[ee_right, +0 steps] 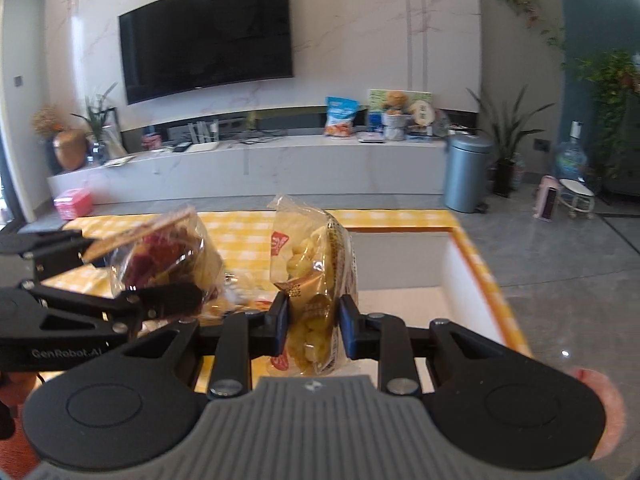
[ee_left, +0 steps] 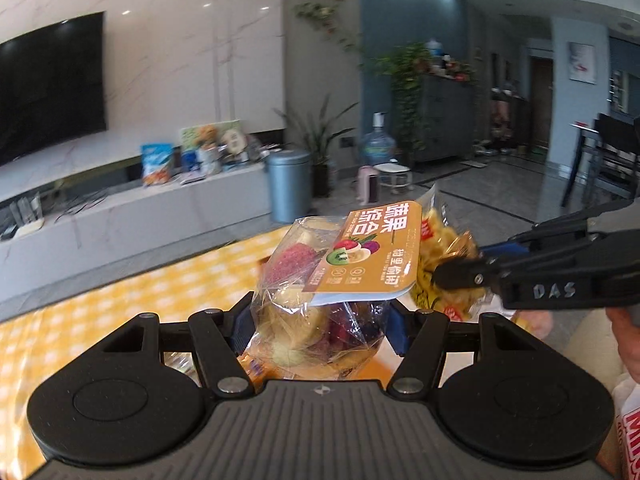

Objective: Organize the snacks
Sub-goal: 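Carry both held packs over the orange box and open both tools to drop them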

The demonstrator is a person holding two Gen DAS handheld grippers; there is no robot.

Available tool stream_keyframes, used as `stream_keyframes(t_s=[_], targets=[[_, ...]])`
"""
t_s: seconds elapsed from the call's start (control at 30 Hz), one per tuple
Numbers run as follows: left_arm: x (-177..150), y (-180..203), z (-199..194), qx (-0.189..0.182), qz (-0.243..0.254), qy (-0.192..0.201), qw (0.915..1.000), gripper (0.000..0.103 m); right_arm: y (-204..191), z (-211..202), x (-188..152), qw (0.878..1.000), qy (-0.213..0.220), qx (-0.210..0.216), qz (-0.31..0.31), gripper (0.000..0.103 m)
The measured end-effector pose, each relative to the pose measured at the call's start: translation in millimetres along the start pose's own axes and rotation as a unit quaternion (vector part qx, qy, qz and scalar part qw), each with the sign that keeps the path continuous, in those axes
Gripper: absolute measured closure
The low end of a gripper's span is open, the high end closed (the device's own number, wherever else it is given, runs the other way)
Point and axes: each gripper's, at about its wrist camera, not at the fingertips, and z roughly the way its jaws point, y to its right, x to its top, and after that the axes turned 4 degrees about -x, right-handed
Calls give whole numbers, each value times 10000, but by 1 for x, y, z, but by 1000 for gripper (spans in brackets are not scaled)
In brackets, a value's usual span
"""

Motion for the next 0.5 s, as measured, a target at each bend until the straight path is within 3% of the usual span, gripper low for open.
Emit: stream_keyframes(t_s=[0.23, 0.5], targets=[[13, 13, 40, -559, 201, -149, 9981, 30, 39, 8, 1, 9985, -275, -455, 133, 79], [7, 24, 82, -903, 659, -704, 9912, 30, 65, 27, 1, 9955, -735, -549, 230, 79]])
